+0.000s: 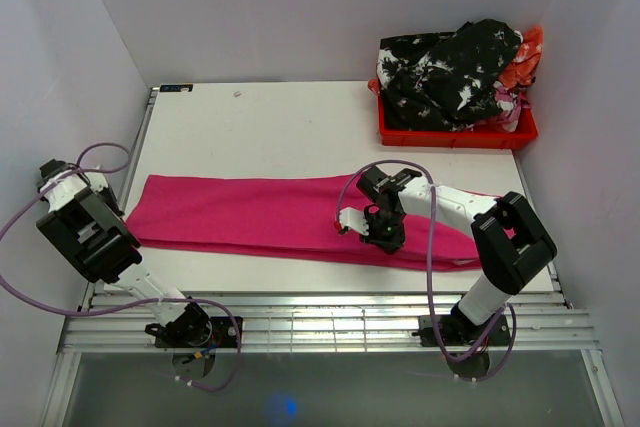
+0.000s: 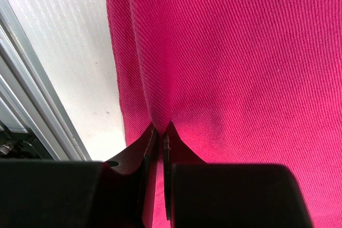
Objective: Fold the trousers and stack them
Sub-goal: Fold the trousers
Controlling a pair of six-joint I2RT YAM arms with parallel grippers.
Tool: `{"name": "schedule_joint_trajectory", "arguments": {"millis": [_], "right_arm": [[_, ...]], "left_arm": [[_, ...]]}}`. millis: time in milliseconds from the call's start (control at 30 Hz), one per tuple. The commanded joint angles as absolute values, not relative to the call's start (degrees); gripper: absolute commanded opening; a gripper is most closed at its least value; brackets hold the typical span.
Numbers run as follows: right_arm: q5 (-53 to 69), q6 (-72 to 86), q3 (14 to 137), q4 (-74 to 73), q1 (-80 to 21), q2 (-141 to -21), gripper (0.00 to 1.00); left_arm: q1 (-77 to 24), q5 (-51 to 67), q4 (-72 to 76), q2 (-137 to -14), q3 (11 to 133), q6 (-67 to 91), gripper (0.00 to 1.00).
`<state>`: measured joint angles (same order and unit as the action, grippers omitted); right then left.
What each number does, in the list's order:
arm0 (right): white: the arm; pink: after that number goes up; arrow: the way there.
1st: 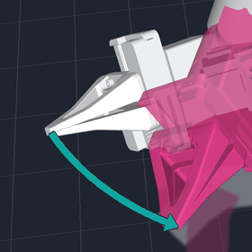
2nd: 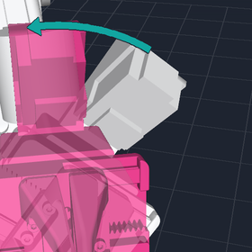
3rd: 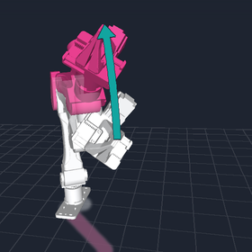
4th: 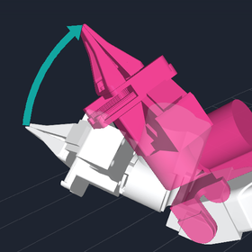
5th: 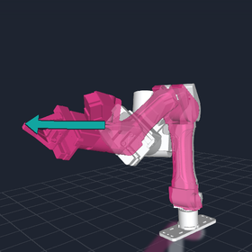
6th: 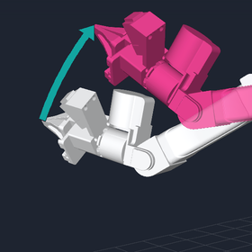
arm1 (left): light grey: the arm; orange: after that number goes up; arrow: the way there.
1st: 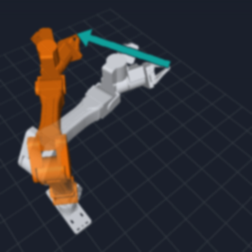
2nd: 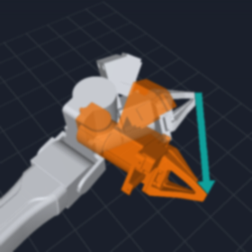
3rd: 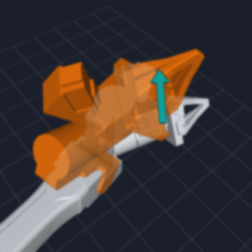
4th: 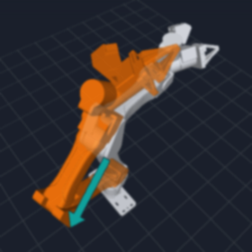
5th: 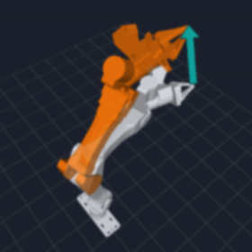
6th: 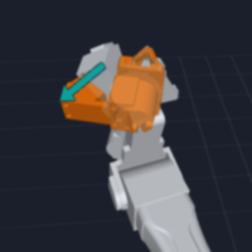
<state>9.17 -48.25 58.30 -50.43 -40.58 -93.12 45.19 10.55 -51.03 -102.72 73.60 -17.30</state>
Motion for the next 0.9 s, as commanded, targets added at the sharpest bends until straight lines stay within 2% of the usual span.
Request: {"name": "schedule_joint_trajectory", "arguments": {"millis": [0,500,700,867], "right_arm": [[9.4,-48.7,59.7,-51.2,-40.7,-93.3,0.08],[9.5,-47.8,60.1,-51.1,-40.7,-93.4,0.08],[9.3,-47.8,60.2,-51.2,-40.7,-93.3,0.08],[9.0,-48.0,60.2,-51.3,-40.8,-93.2,0.08]], "left_arm": [[45.7,10.4,-49.0,-101.6,72.2,-17.8,0.0],[45.7,14.5,-53.2,-99.9,69.1,-16.9,0.0],[45.7,12.7,-50.0,-100.8,66.7,-16.3,0.0],[45.6,12.7,-49.5,-102.7,70.3,-15.8,0.0]]}}
